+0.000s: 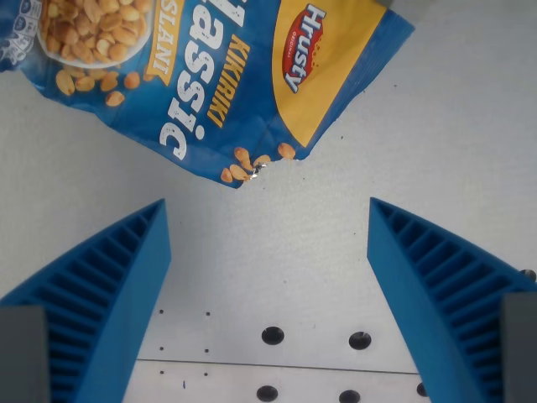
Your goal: Move above the blue bag
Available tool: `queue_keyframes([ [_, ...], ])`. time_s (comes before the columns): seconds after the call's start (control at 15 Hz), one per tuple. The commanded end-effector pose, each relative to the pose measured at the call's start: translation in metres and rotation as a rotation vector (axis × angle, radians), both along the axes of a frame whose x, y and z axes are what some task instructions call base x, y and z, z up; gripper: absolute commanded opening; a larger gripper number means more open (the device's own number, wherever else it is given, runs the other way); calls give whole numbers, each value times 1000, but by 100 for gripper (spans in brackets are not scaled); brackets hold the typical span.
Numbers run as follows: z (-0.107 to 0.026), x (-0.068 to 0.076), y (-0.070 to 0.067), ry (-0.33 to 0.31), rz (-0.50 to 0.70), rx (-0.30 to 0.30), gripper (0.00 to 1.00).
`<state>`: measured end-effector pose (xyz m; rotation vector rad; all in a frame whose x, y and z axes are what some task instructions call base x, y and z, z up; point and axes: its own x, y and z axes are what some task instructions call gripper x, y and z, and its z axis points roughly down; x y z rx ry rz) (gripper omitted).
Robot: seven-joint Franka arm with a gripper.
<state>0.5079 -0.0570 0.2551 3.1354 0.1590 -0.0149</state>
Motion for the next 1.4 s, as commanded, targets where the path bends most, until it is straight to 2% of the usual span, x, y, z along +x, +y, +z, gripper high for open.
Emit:
queue_keyframes([
  [0.07, 1, 0, 0, -3, 0, 0, 100],
  [0.8, -1, 3, 2, -8, -11, 0, 100],
  [1.4, -10, 20, 8, 2, -41, 5, 100],
])
